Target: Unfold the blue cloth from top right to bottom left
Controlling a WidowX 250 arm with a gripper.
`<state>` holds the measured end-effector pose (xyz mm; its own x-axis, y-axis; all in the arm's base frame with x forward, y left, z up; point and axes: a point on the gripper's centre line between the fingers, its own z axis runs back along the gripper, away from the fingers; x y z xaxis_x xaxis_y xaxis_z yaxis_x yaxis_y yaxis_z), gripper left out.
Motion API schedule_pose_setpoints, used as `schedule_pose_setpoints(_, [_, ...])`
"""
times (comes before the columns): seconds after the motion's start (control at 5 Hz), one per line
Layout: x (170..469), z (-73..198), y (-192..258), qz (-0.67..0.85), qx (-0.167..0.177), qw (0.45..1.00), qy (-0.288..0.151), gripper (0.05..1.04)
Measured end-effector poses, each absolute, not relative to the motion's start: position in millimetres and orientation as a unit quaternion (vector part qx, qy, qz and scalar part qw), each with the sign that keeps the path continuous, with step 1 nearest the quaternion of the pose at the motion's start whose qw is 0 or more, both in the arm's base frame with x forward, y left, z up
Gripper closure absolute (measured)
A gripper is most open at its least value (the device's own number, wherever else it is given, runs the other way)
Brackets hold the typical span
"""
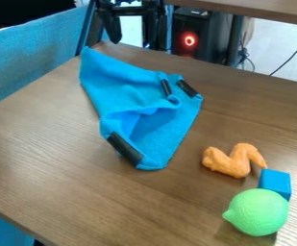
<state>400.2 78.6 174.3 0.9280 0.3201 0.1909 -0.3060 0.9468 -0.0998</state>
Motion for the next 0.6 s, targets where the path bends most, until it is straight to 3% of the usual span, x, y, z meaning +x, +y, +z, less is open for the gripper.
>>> schedule_pose_setpoints(0.4, [412.6, 135.6, 73.2, 0.201, -0.036, 0.976, -0.077, 0.084])
schedule_pose_setpoints(0.6, [426.1, 123.7, 64.5, 0.259, -0.031, 0.958, -0.119, 0.084])
